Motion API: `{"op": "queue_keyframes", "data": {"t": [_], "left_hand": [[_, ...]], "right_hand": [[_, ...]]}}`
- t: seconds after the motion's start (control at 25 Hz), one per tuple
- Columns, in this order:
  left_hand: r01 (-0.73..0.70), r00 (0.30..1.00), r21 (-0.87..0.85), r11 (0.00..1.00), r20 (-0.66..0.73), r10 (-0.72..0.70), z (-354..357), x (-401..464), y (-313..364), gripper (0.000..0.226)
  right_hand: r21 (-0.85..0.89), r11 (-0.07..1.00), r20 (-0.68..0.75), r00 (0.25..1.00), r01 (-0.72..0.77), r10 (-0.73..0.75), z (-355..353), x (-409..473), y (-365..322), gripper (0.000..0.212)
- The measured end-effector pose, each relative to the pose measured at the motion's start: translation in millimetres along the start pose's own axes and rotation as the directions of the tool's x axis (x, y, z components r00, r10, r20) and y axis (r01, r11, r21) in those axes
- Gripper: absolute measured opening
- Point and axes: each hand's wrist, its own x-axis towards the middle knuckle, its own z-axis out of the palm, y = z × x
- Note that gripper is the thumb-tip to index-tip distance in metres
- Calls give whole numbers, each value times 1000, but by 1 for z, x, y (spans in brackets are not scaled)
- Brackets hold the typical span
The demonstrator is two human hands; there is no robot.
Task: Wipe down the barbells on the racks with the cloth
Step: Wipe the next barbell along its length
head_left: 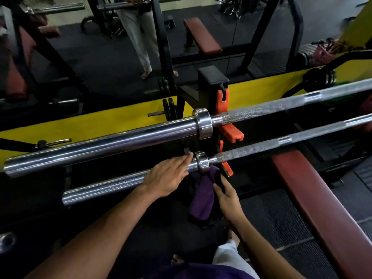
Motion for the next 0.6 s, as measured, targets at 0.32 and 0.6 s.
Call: {"op": "queue_keyframes", "data": {"t": [0.32,0.6], "left_hand": [[-64,996,-140,988,53,72,-10,-21,-31,67],[41,998,-28,999,-52,-42,-6,-50,-40,67]], "right_hand": [[-427,780,-124,825,457,-551,-28,-42,-85,30],[-649,541,275,828,535,-488,8,-2,-67,53]]}}
